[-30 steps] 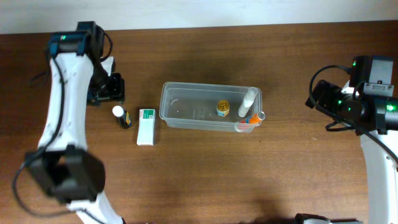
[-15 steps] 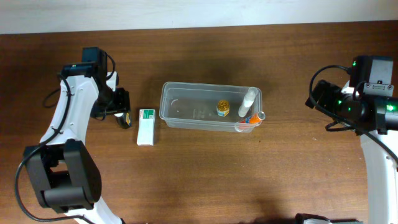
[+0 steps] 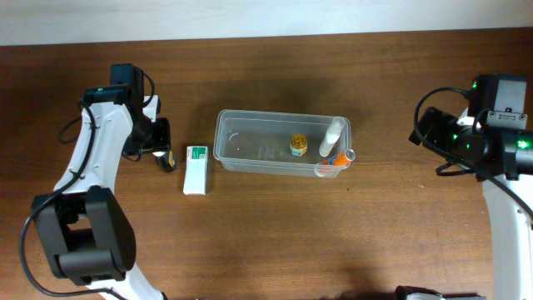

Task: Pack container
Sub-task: 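Return the left gripper and grasp the dark bottle by its cap, then carry the dark bottle into the container and release it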

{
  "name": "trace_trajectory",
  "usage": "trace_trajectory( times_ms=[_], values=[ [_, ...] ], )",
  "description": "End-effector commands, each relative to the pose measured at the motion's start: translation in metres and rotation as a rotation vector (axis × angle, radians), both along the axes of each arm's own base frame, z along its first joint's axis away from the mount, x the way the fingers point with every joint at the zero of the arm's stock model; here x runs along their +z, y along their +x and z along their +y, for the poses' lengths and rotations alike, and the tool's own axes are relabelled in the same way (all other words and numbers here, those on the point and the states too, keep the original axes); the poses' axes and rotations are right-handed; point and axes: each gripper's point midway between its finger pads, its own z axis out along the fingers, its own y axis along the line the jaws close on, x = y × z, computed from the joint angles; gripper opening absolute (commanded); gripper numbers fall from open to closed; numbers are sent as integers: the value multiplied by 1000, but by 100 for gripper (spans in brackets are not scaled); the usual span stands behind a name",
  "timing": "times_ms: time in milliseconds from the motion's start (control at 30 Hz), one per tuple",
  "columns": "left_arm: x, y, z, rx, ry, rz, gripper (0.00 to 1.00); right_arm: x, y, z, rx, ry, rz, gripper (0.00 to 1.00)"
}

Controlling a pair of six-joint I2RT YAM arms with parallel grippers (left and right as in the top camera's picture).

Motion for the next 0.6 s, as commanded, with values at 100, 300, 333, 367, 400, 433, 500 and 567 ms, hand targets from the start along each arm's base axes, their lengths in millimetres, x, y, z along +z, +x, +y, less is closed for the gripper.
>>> trace_trajectory(
  times_ms=[100, 300, 333, 367, 400, 433, 500, 567],
  values=[
    [-10, -8, -2, -24, -11, 32, 50, 2, 1, -1, -8, 0, -7, 98],
    [-12, -9, -2, -24, -11, 36, 27, 2, 1, -1, -8, 0, -7, 98],
    [-11, -9, -2, -24, -12, 36, 24, 2, 1, -1, -8, 0, -7, 98],
    [-10, -8, -2, -24, -12, 34, 22, 2, 1, -1, -9, 0, -7, 98],
    [-8, -7, -2, -24, -12, 31, 21, 2, 1, -1, -9, 0, -7, 98],
    [-5, -6, -2, -24, -12, 27, 20, 2, 1, -1, -8, 0, -7, 98],
    [7, -6, -8, -30, -38, 27, 18, 2, 1, -1, -8, 0, -7, 98],
    [23, -6, -16, -41, -63, 17, 17, 2, 1, -1, -8, 0, -7, 98]
  ],
)
